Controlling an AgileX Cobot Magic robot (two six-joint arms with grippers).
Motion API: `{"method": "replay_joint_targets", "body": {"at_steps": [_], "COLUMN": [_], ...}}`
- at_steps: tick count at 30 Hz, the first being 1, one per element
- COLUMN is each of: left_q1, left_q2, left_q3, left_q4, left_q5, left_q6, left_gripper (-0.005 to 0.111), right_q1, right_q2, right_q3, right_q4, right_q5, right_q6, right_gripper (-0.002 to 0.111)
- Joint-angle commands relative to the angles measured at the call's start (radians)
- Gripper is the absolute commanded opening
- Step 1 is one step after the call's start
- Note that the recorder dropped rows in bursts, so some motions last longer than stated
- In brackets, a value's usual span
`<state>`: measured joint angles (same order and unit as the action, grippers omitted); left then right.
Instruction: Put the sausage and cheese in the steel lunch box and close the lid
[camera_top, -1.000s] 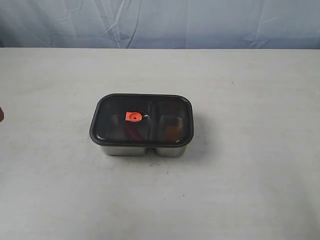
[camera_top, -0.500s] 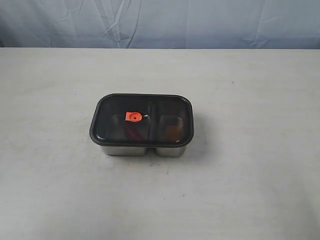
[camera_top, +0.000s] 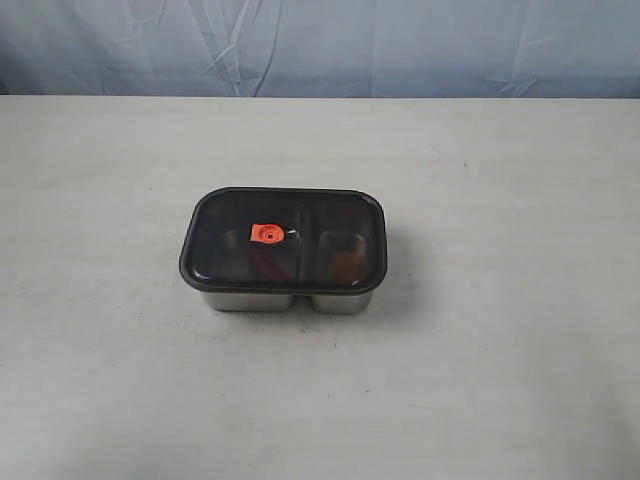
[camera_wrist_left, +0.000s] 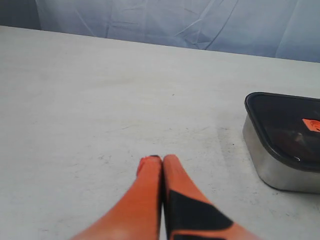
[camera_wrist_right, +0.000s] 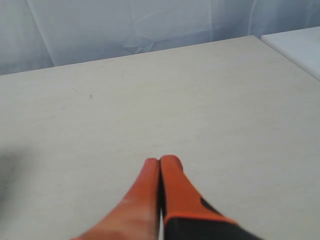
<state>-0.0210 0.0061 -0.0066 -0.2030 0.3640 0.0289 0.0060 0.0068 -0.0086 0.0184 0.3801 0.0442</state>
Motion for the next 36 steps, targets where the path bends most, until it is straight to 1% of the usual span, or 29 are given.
{"method": "replay_joint_targets", "body": {"at_steps": [1, 4, 5, 7, 8, 12, 36], "left_q1": [0.000, 0.000, 0.000, 0.000, 0.000, 0.000, 0.000], "left_q2": [-0.006, -0.006, -0.006, -0.006, -0.006, -0.006, -0.006], "left_q3": [0.007, 0.007, 0.007, 0.007, 0.007, 0.007, 0.007], "left_q4": [-0.002, -0.002, 0.002, 0.025, 0.039, 0.093, 0.093], "left_q5": [-0.030, -0.033, -0.059, -0.156, -0.170, -0.172, -0.172], "left_q6": [-0.004, -0.004, -0.004, -0.004, -0.004, -0.004, 0.000], "left_gripper": [0.000, 0.000, 0.000, 0.000, 0.000, 0.000, 0.000], "right_q1": [-0.006, -0.006, -0.006, -0.006, -0.006, -0.006, -0.006], "right_q2": [-0.007, -0.007, -0.007, -0.007, -0.007, -0.007, -0.007], "right_q3": [0.009, 0.009, 0.009, 0.009, 0.009, 0.009, 0.009], "right_q4": [-0.005, -0.005, -0.005, -0.005, -0.005, -0.005, -0.009], "right_q5": [-0.016, -0.016, -0.016, -0.016, -0.016, -0.016, -0.011], "right_q6": [0.000, 0.000, 0.000, 0.000, 0.000, 0.000, 0.000], "right_gripper": [-0.001, -0.001, -0.001, -0.001, -0.001, -0.001, -0.001]}}
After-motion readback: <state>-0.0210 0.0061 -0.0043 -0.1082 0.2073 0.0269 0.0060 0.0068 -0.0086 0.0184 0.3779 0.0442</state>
